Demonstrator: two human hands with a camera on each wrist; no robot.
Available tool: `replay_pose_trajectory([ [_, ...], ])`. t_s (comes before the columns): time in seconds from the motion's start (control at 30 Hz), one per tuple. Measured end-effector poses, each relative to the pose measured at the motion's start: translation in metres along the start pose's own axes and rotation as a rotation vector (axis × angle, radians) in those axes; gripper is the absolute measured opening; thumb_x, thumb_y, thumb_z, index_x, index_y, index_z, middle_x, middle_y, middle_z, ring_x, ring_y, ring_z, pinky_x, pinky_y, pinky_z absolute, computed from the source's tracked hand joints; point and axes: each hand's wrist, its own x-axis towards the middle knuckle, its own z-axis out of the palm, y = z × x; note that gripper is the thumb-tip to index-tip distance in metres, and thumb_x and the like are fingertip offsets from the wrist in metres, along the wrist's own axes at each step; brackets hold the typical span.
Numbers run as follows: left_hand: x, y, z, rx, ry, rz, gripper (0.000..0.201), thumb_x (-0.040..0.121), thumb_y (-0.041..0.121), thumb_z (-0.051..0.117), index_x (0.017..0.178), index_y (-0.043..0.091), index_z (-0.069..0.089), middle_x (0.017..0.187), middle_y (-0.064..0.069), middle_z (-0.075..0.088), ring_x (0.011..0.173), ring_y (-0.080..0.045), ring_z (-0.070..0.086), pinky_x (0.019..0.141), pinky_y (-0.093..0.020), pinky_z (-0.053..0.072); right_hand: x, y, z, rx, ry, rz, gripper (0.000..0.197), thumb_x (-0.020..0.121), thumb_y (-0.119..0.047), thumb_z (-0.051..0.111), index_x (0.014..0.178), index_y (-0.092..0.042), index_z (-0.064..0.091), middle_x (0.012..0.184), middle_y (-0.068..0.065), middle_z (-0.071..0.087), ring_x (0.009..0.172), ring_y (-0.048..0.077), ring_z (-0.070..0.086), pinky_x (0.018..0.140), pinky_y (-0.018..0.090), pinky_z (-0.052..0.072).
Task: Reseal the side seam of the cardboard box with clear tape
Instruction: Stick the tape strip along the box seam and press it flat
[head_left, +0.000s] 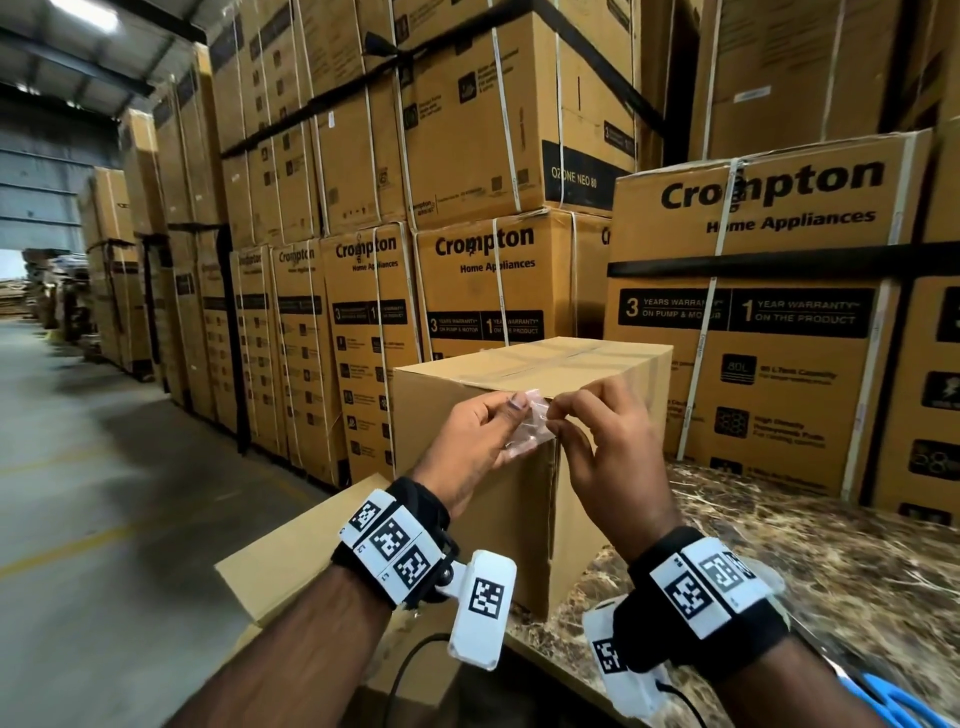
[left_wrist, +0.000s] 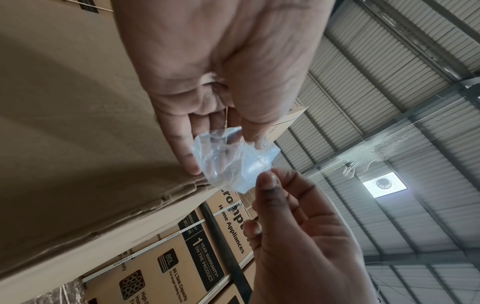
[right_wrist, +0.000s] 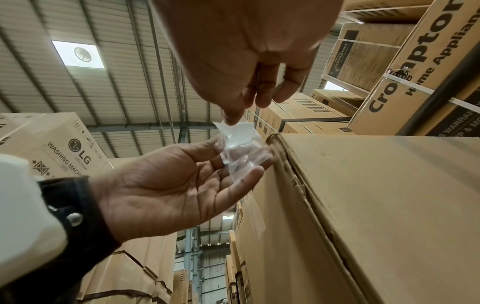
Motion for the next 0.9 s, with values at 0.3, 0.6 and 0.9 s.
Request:
replay_pose_trajectory([
  [0.3,-0.001,0.007,0.006,0.031,0.032,0.014,0.025,0.095,0.026,0.053,0.106,0.010,0.069,0.106,-0.011,0.073,0.099,-0.019,0.069,0.091,-0.036,0.056,-0.007,-0.004,-0.004,0.009,0.034,0.008,0.013,0.086,-0.010,0.065,0.098,-0.015,0.065,0.096,0.000,0.053,0.091,0.018,0.049,0.069,0.039,0.050],
  [0.6,-0.001,0.010,0.012,0.117,0.074,0.024,0.022,0.094,0.028,0.055,0.101,0.016,0.071,0.105,-0.011,0.073,0.101,-0.021,0.068,0.090,-0.037,0.055,-0.011,-0.006,-0.013,-0.005,0.067,-0.023,0.016,0.084,-0.002,0.066,0.095,-0.013,0.064,0.092,0.003,0.053,0.086,0.022,0.050,0.065,0.040,0.049],
  [0.9,-0.001,0.012,0.021,0.233,0.108,0.052,0.022,0.097,0.027,0.053,0.105,0.016,0.071,0.103,-0.005,0.074,0.095,-0.012,0.067,0.081,-0.026,0.056,-0.016,-0.007,-0.020,-0.016,0.108,-0.038,0.013,0.085,-0.003,0.063,0.095,-0.012,0.065,0.091,0.004,0.053,0.085,0.022,0.049,0.063,0.036,0.047],
])
